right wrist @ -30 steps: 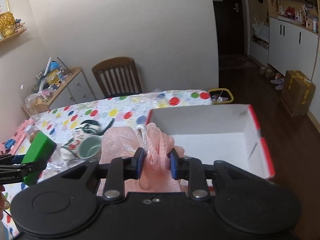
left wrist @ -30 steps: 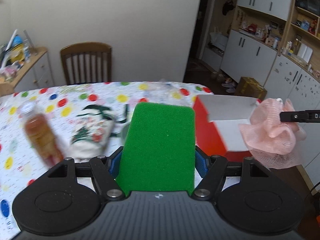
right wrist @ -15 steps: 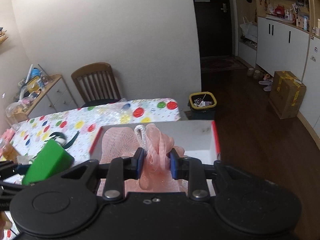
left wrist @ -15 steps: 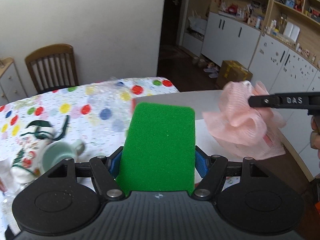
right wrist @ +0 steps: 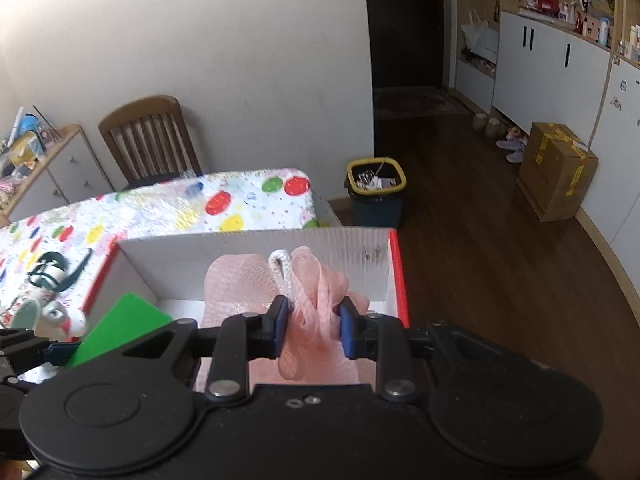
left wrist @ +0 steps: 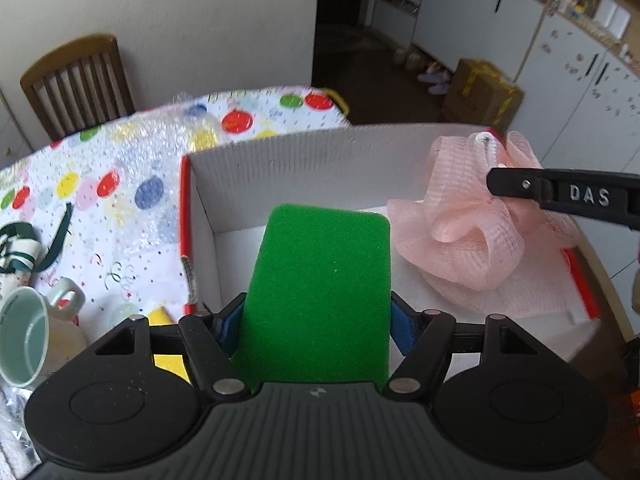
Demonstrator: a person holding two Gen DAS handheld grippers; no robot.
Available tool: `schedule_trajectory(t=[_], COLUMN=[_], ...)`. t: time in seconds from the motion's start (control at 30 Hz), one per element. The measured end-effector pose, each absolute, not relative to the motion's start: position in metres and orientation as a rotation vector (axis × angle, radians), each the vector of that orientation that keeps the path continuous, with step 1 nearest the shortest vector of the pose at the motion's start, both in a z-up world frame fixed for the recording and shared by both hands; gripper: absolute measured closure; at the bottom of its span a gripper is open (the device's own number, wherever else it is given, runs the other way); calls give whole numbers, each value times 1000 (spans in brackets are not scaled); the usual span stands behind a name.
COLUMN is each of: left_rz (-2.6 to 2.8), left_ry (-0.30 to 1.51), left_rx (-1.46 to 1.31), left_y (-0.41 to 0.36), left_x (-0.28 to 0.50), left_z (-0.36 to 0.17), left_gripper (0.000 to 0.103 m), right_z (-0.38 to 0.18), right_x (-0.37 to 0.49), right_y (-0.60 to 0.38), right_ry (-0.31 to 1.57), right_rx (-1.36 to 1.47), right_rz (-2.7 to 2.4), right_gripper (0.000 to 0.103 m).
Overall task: Organize soft objects
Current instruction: 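Carry the green sponge and pink puff into the red box with both tools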
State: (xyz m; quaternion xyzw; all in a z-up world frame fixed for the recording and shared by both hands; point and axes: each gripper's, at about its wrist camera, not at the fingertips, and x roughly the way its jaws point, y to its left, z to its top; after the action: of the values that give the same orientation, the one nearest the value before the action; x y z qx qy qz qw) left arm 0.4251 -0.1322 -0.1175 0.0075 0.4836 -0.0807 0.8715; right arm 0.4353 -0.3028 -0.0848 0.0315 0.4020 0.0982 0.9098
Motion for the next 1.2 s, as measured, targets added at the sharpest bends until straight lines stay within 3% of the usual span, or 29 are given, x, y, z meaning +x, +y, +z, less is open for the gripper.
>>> schedule_trajectory(t=[0.3,0.83,1.0,1.1,1.2], left_rz=[-144,-156,-154,-142,-130], left_ry=[1085,1255,1278,1287,1254], left_rx=[149,89,70,62,64], left_y=[-161,-172,-171,-169,-169], left_x=[458,482,484,488,486], left_z=[-146,-173,-176,-179,-175], left_gripper=[33,32,30,21,19], right_z=[-109,-120,-119,-117,-113], right_x=[449,445,445,444,441], right_y=[-298,-305,-307,-309,-311], right_ry=[875,925,944,950,947], right_rx=[40,53,62,68,72], right_rz=[194,239,251,258,273], right_gripper=[75,69,60,53,43])
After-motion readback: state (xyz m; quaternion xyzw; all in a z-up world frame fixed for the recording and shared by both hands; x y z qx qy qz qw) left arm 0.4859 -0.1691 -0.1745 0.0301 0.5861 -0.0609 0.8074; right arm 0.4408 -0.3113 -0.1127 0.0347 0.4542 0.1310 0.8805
